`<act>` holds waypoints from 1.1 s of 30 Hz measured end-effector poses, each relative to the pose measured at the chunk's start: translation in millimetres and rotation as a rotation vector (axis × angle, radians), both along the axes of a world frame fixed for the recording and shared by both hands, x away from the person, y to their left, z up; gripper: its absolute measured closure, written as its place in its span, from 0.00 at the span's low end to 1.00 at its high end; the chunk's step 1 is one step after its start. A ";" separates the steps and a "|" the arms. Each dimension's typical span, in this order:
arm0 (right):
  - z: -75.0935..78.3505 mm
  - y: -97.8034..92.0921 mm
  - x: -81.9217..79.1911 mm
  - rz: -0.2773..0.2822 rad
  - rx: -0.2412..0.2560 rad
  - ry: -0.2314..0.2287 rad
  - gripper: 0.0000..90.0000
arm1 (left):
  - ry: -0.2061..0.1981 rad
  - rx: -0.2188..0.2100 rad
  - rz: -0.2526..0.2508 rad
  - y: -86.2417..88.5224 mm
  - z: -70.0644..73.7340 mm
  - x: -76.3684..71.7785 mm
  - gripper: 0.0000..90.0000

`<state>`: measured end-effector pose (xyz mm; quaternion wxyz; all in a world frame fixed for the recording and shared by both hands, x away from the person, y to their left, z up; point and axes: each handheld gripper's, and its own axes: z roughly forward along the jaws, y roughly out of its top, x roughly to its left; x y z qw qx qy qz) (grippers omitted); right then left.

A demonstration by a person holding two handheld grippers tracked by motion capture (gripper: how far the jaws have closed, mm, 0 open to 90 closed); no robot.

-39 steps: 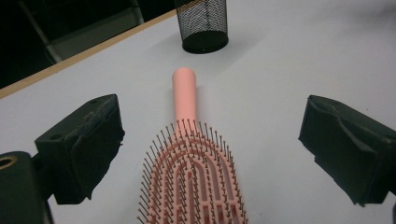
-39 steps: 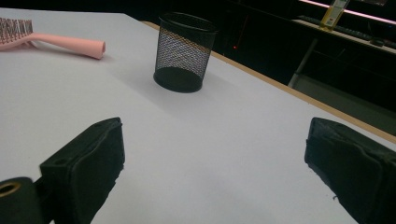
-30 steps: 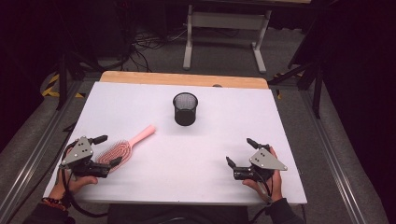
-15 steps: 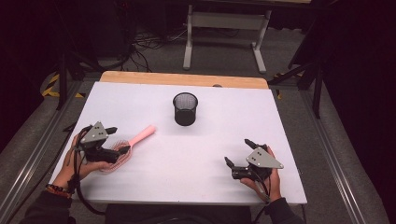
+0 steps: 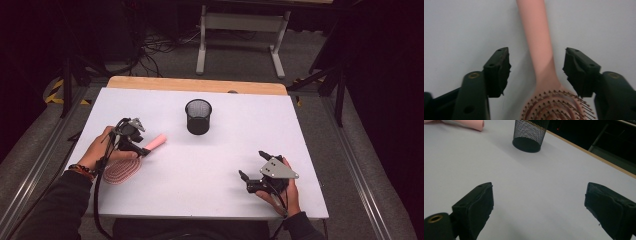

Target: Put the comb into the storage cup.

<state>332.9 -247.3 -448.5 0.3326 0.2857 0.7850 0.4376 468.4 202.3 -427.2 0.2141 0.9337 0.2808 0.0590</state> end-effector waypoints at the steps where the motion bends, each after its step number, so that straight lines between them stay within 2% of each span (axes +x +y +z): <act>1: -0.2 0.5 0.0 0.002 -0.003 0.003 0.11 | 0.000 0.000 0.000 0.0 0.0 0.0 0.53; 2: -0.6 1.0 0.0 0.003 -0.009 0.004 0.11 | 0.057 0.036 -0.010 -1.0 -1.1 4.8 0.55; 3: -0.8 1.2 0.2 0.005 -0.012 0.007 0.11 | 0.082 0.041 -0.016 -1.0 -1.7 7.0 0.57; 6: -1.6 0.7 1.2 0.006 -0.009 0.017 0.11 | 0.137 0.061 -0.028 -3.0 -3.2 8.4 0.60; 9: -1.9 0.3 1.9 0.009 -0.012 0.027 0.11 | 0.186 0.106 -0.038 -7.0 -6.1 8.7 0.61; 12: -2.0 1.0 1.5 0.011 -0.016 0.033 0.11 | 0.177 0.128 -0.038 -8.7 -5.2 9.4 0.67; 15: -2.5 1.8 1.9 0.016 -0.021 0.035 0.12 | 0.179 0.118 -0.023 -7.8 -5.5 10.3 0.69; 18: -3.4 2.9 2.1 0.021 -0.026 0.047 0.12 | 0.167 0.116 -0.008 -6.2 -5.5 10.8 0.77; 22: -2.8 4.7 1.9 0.013 -0.034 0.038 0.12 | 0.122 0.144 -0.063 -12.0 -3.7 4.9 0.78; 23: -2.3 5.7 1.9 0.011 -0.042 0.029 0.12 | 0.102 0.133 -0.064 -14.5 -1.0 2.7 0.78; 24: -1.3 8.3 1.5 0.006 -0.056 0.011 0.12 | 0.112 0.116 -0.086 -16.5 2.4 1.2 0.78; 25: -0.1 11.0 1.3 0.008 -0.065 0.000 0.12 | 0.105 0.107 -0.097 -18.6 5.2 -1.2 0.78; 26: 1.0 13.4 1.2 0.009 -0.077 -0.013 0.12 | 0.079 0.098 -0.104 -22.6 11.0 -4.0 0.78; 27: 3.2 17.9 0.8 0.008 -0.098 -0.043 0.12 | 0.076 0.096 -0.118 -26.0 15.6 -6.1 0.78; 29: 7.0 24.3 0.3 0.009 -0.111 -0.082 0.13 | 0.027 0.090 -0.117 -33.1 24.8 -9.7 0.78; 31: 12.3 32.9 0.2 0.017 -0.131 -0.136 0.14 | 0.029 0.075 -0.141 -39.4 30.2 -11.9 0.78; 32: 14.2 36.2 0.1 0.018 -0.141 -0.154 0.14 | 0.026 0.077 -0.148 -44.4 33.2 -13.3 0.78; 33: 17.6 41.6 -0.4 0.027 -0.158 -0.181 0.15 | 0.042 0.085 -0.169 -48.8 34.7 -14.1 0.78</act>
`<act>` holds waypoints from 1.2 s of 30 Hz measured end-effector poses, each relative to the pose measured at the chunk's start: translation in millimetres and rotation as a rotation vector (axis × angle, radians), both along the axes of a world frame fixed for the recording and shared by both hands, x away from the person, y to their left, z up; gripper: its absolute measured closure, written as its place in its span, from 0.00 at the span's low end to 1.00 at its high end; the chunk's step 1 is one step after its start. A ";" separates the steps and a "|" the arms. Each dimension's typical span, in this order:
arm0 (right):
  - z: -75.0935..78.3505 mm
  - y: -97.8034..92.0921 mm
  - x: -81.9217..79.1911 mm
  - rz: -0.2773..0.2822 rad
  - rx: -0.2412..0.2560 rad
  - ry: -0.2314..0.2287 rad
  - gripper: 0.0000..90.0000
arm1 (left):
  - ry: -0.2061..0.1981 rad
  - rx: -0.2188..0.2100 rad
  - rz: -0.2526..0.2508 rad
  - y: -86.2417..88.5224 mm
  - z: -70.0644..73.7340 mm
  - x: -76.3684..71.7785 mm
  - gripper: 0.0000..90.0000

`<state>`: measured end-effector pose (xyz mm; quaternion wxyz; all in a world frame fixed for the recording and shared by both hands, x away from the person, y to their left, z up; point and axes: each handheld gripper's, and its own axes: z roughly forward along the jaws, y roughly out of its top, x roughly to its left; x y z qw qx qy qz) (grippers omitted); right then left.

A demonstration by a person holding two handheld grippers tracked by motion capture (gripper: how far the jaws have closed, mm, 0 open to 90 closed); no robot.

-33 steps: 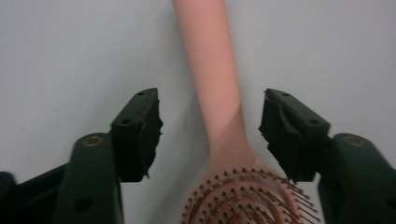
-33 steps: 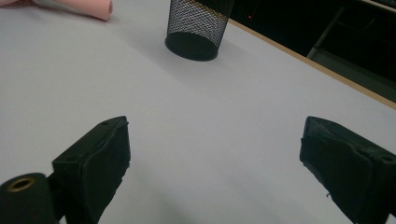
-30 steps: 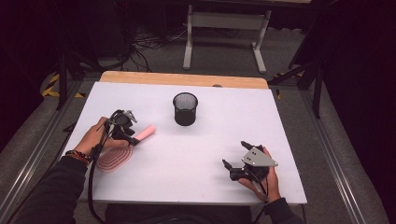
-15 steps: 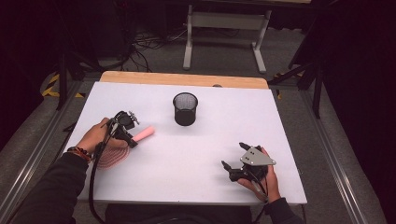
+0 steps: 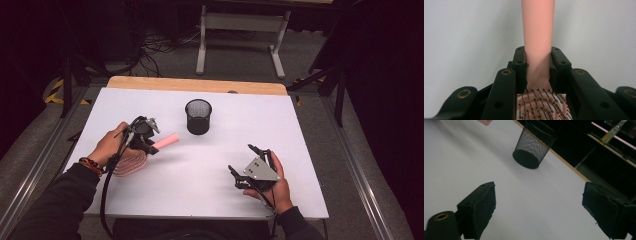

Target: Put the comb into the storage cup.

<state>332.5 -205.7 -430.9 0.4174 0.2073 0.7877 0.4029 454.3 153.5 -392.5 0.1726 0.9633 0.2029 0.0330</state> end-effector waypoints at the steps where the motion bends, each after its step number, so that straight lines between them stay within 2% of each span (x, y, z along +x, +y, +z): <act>1: 3.0 4.5 -0.6 0.005 -0.009 -0.025 0.16 | -0.004 0.003 -0.005 -2.2 1.0 -0.7 0.78; 2: 4.6 6.8 -0.9 0.006 -0.012 -0.038 0.16 | -0.013 0.004 -0.010 -8.1 3.1 -2.0 0.78; 3: 9.8 13.9 -1.3 0.020 -0.015 -0.069 0.17 | 0.007 0.010 -0.029 -12.0 3.7 -2.1 0.78; 4: 12.9 19.8 -1.5 0.029 -0.030 -0.093 0.18 | -0.022 0.006 -0.032 -15.9 4.8 -3.5 0.78; 5: 15.3 26.8 -1.6 0.033 -0.058 -0.118 0.19 | -0.029 0.011 -0.032 -18.9 5.3 -4.0 0.78; 6: 16.6 32.1 -1.4 0.038 -0.079 -0.137 0.20 | -0.009 0.023 -0.058 -23.8 5.7 -4.9 0.78; 7: 17.8 40.9 -1.0 0.058 -0.103 -0.160 0.23 | -0.024 0.020 -0.059 -27.2 6.4 -6.1 0.78; 9: 17.7 47.5 -0.8 0.071 -0.115 -0.170 0.24 | -0.024 0.024 -0.061 -30.1 7.2 -6.2 0.78; 10: 17.1 53.8 0.2 0.077 -0.134 -0.177 0.24 | -0.019 0.033 -0.079 -33.7 7.6 -6.1 0.78; 11: 13.3 66.4 3.2 0.093 -0.174 -0.174 0.26 | -0.035 0.053 -0.084 -38.9 8.1 -6.6 0.78; 14: 8.7 77.6 7.0 0.106 -0.194 -0.180 0.28 | -0.023 0.056 -0.098 -44.2 8.9 -6.4 0.78; 15: 6.9 81.5 7.8 0.108 -0.208 -0.174 0.28 | -0.017 0.060 -0.105 -47.2 9.5 -6.5 0.78; 19: 0.5 94.3 10.5 0.123 -0.276 -0.199 0.29 | -0.019 0.068 -0.134 -61.6 13.3 -7.8 0.78; 20: -0.8 97.2 10.6 0.124 -0.308 -0.203 0.29 | -0.019 0.068 -0.134 -61.6 13.3 -7.8 0.78; 21: -0.8 97.2 10.6 0.124 -0.308 -0.203 0.29 | -0.011 0.072 -0.147 -65.2 13.7 -8.2 0.78; 23: -4.3 104.3 10.5 0.116 -0.363 -0.235 0.29 | -0.016 0.070 -0.149 -72.1 13.8 -9.3 0.78; 24: -4.3 104.3 10.5 0.116 -0.363 -0.235 0.29 | -0.016 0.070 -0.149 -72.1 13.8 -9.3 0.78; 25: -6.3 108.1 11.3 0.119 -0.402 -0.264 0.30 | -0.008 0.082 -0.163 -77.7 13.6 -10.9 0.78; 27: -8.5 112.1 11.8 0.113 -0.448 -0.296 0.30 | 0.002 0.084 -0.175 -81.7 12.6 -12.4 0.78; 29: -10.9 116.0 12.5 0.122 -0.482 -0.309 0.32 | 0.004 0.087 -0.181 -85.6 12.8 -14.1 0.78; 32: -17.1 123.1 12.4 0.102 -0.530 -0.320 0.36 | 0.007 0.093 -0.185 -89.6 13.2 -14.9 0.78; 36: -23.1 132.0 11.2 0.087 -0.644 -0.392 0.43 | 0.015 0.104 -0.196 -95.2 14.8 -17.6 0.78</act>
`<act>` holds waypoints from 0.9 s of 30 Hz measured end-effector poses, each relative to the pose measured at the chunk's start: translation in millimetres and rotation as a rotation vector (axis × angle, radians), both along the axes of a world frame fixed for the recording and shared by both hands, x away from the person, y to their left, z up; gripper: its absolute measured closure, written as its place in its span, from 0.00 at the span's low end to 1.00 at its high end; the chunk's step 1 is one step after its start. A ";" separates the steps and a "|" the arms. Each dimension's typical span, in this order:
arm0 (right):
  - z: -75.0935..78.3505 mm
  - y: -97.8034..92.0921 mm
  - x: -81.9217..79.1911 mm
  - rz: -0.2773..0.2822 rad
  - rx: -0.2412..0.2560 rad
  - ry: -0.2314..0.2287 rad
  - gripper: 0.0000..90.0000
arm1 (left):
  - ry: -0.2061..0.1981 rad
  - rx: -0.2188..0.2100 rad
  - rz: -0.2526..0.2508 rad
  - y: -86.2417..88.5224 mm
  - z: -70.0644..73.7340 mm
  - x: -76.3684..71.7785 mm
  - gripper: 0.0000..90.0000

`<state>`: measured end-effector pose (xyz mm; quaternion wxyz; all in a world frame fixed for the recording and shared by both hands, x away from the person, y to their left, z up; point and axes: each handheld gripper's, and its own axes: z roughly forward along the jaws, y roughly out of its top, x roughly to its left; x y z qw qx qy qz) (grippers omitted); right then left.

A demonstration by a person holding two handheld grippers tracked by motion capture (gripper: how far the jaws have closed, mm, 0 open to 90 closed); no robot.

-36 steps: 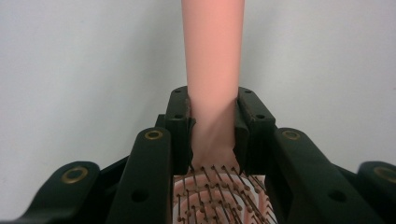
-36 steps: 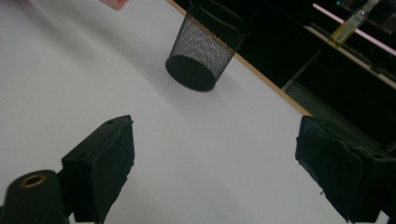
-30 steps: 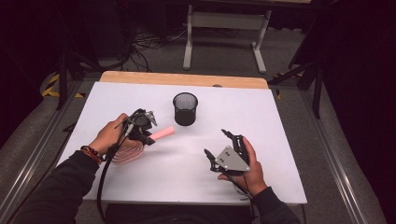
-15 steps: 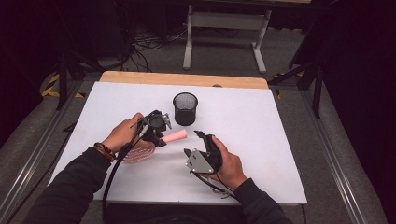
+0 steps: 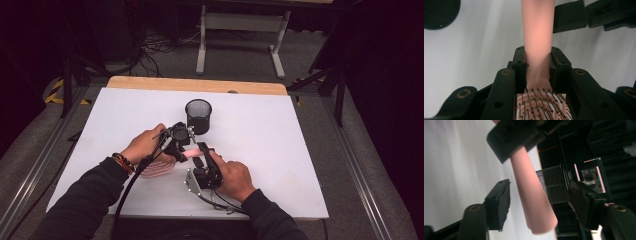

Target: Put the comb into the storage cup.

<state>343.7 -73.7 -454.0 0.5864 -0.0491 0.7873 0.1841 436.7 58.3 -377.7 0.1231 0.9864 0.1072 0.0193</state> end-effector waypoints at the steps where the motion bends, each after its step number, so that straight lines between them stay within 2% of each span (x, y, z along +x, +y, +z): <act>1: 0.0 0.0 0.0 0.000 0.000 0.000 0.43 | 0.000 0.000 0.000 0.0 0.0 0.0 0.78; 2: -5.4 5.6 -1.4 -0.009 -0.047 -0.034 0.47 | 0.000 -0.002 -0.008 -2.8 1.6 -1.2 0.78; 3: -5.4 5.6 -1.4 -0.009 -0.047 -0.034 0.47 | 0.000 -0.002 -0.008 -2.8 1.6 -1.2 0.78; 5: -11.9 11.4 -2.0 -0.010 -0.093 -0.064 0.57 | -0.003 0.005 -0.018 -5.7 3.8 -2.9 0.78; 6: -13.4 12.7 -2.2 -0.009 -0.094 -0.066 0.61 | -0.004 0.003 -0.014 -6.4 4.6 -3.4 0.78; 7: -14.4 13.7 -2.5 -0.010 -0.118 -0.074 0.66 | -0.007 0.020 -0.023 -8.1 5.5 -3.4 0.78; 10: -16.2 14.9 -2.6 -0.006 -0.113 -0.086 0.70 | -0.014 0.038 -0.021 -9.7 4.5 -3.7 0.78; 11: -15.6 15.8 -3.0 -0.009 -0.123 -0.091 0.75 | -0.010 0.045 -0.025 -10.1 4.0 -3.9 0.78; 12: -16.0 17.0 -3.6 -0.012 -0.128 -0.100 0.77 | -0.010 0.031 -0.016 -10.7 3.8 -3.7 0.78; 14: -17.6 19.1 -3.6 -0.015 -0.133 -0.115 0.77 | -0.003 0.030 -0.015 -11.2 3.8 -3.7 0.78; 17: -21.6 23.5 -2.8 -0.031 -0.195 -0.158 0.77 | -0.002 0.049 -0.029 -15.1 3.6 -4.4 0.78; 20: -25.7 26.7 -1.1 -0.044 -0.243 -0.178 0.79 | -0.009 0.072 -0.026 -20.7 2.3 -6.7 0.78; 22: -29.4 27.1 -1.9 -0.074 -0.230 -0.150 0.79 | -0.004 0.080 -0.021 -21.9 2.1 -6.2 0.78; 27: -30.8 28.9 -0.1 -0.080 -0.258 -0.173 0.80 | 0.025 0.081 0.007 -22.8 1.9 -2.2 0.78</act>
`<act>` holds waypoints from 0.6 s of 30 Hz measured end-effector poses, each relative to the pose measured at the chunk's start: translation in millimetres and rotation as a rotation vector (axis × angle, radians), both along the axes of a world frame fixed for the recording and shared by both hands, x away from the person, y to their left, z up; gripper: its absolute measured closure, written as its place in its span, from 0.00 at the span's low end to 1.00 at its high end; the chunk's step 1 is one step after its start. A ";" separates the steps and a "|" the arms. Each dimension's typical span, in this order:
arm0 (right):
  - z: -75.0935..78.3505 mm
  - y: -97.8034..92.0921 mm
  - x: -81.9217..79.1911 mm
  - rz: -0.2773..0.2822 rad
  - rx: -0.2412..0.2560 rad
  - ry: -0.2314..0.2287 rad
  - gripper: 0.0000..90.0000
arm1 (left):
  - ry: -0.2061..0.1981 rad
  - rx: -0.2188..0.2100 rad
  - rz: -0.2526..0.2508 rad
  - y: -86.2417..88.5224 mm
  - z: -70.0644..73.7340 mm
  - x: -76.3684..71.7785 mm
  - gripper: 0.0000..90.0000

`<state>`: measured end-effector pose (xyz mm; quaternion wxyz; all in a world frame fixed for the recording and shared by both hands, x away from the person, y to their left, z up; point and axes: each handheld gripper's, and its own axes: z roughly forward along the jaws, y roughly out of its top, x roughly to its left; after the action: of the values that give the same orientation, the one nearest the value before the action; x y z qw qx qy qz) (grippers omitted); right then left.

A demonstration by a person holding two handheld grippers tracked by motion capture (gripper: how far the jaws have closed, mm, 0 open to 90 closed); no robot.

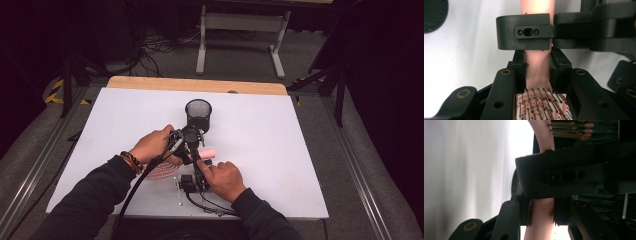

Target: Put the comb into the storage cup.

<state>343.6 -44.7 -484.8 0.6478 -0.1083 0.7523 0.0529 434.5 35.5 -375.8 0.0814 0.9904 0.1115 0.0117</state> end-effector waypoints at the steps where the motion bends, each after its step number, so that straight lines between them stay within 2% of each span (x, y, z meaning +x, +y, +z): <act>1: -0.5 -0.1 0.5 -0.005 0.008 -0.003 0.80 | 0.002 -0.013 0.009 0.7 0.0 0.1 0.78; 4: 1.0 -1.7 2.6 -0.001 0.027 -0.013 0.80 | 0.028 -0.055 0.030 5.5 3.9 2.8 0.77; 5: 4.0 -2.4 4.7 0.022 0.012 -0.036 0.80 | 0.028 -0.061 0.025 7.2 5.7 3.7 0.76; 6: 5.9 -2.9 6.8 0.046 -0.002 -0.045 0.80 | 0.039 -0.086 0.034 9.9 7.4 4.2 0.76; 8: 3.7 -6.2 9.6 0.030 0.057 -0.040 0.80 | 0.057 -0.148 0.059 17.4 15.0 5.0 0.70; 9: 2.9 -7.7 11.3 0.020 0.065 -0.033 0.80 | 0.052 -0.165 0.060 19.7 17.7 4.9 0.70; 10: 3.1 -8.7 12.8 0.023 0.060 -0.033 0.80 | 0.072 -0.193 0.065 23.5 22.0 4.6 0.72; 11: 0.6 -10.3 13.9 0.003 0.086 -0.021 0.80 | 0.076 -0.221 0.062 27.5 26.8 5.2 0.70; 12: 1.6 -11.4 15.8 0.006 0.086 -0.017 0.80 | 0.076 -0.248 0.078 31.1 31.3 4.4 0.68; 13: 1.4 -12.3 17.1 0.015 0.119 -0.018 0.80 | 0.055 -0.266 0.086 34.8 36.3 4.2 0.63; 14: 2.3 -13.1 17.6 0.020 0.129 -0.020 0.80 | 0.033 -0.292 0.103 39.4 41.5 3.5 0.57; 15: 3.4 -13.9 17.7 0.027 0.148 -0.021 0.80 | 0.018 -0.334 0.109 46.8 48.3 3.1 0.56; 17: 8.0 -15.2 18.2 0.050 0.165 -0.051 0.80 | -0.006 -0.406 0.106 58.6 58.3 -0.7 0.53; 18: 9.0 -15.7 18.3 0.051 0.167 -0.055 0.80 | -0.037 -0.448 0.113 68.2 65.5 -3.5 0.51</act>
<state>361.9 -60.5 -475.9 0.6734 -0.0746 0.7242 0.1287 431.0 103.8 -310.2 0.3006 0.9393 0.1650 0.0092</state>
